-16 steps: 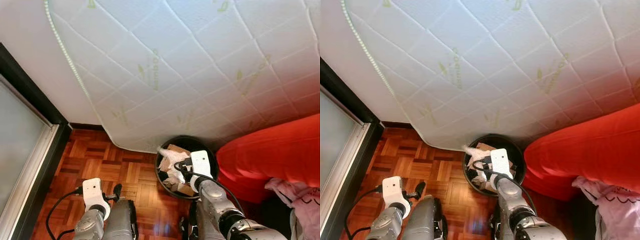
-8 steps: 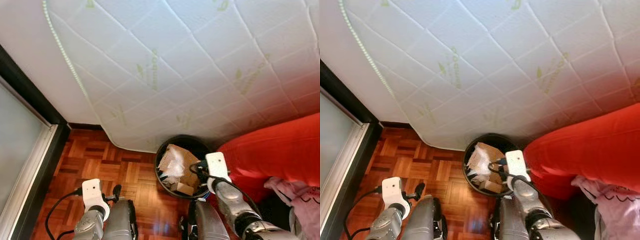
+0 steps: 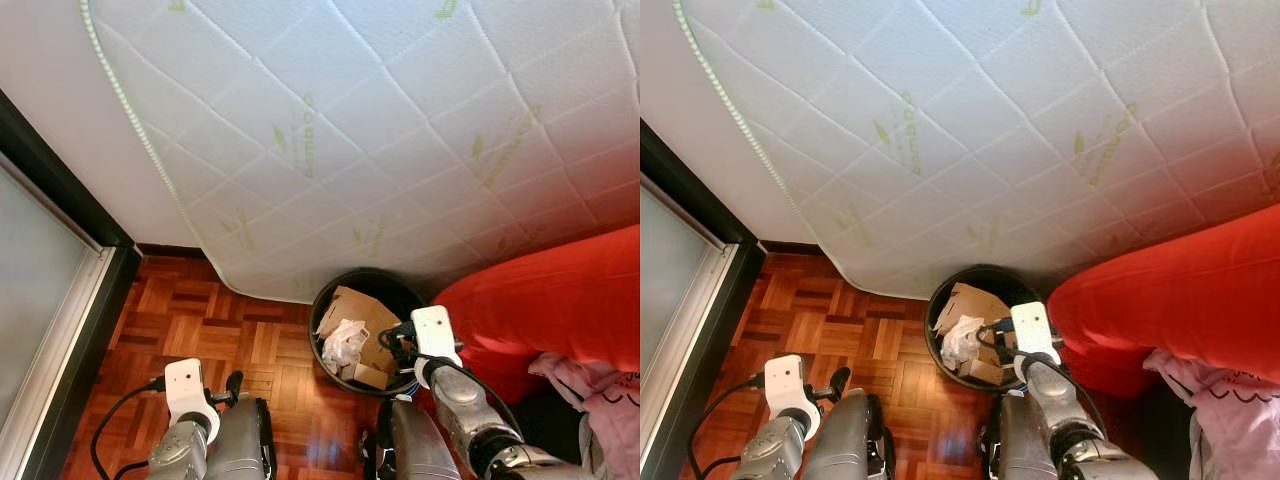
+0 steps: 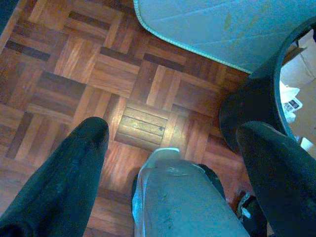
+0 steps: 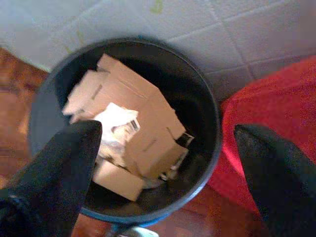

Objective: Clean up the room

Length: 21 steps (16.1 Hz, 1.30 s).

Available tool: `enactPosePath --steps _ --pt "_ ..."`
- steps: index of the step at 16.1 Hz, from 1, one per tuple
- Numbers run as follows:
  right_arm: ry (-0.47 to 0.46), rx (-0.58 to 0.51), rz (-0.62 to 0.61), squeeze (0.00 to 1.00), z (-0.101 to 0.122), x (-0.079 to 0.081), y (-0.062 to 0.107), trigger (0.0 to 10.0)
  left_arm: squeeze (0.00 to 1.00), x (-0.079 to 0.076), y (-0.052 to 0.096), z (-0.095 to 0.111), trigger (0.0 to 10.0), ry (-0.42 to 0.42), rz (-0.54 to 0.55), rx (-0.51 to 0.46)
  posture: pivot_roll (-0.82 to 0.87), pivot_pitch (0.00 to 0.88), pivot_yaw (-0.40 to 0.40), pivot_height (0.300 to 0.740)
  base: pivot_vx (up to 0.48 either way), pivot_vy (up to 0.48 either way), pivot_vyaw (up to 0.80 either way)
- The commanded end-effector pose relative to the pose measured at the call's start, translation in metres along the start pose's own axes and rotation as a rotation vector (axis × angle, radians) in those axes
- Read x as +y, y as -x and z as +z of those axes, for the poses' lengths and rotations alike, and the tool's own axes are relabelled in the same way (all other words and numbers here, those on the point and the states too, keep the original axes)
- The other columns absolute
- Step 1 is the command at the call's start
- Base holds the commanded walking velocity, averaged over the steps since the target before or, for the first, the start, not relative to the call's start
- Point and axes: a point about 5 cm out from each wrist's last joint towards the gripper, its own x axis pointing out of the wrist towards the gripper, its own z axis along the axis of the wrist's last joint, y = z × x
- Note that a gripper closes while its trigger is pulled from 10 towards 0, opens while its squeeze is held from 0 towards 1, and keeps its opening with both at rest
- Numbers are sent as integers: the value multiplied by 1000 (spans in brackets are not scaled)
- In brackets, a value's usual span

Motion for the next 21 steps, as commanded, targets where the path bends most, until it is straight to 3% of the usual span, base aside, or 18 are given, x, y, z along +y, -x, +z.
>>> enactPosePath --steps 1,3,9,14,19,21 --pt "-83 1 10 0 -10 -1 4 10000 0 7 5 -13 10000 2 19 57 50 272 -13 635 0 0 0" --pt "-132 -23 34 0 -13 -1 7 10000 0 6 5 -12 10000 0 19 58 47 269 -11 655 0 0 0" --pt "-153 -6 25 0 -23 -4 11 10000 0 7 4 -10 10000 -6 21 58 45 260 -5 735 0 0 0" --pt "-178 52 10 0 -40 -13 18 10000 0 8 4 -11 10000 -17 28 75 48 253 -4 735 0 0 0" --pt "-187 263 -56 0 -95 -36 47 10000 0 15 10 -27 10000 -57 51 187 38 233 4 735 0 0 0" --pt "-175 301 -68 0 -108 -26 55 10000 0 17 12 -32 10000 -59 60 207 46 225 8 735 0 0 0"
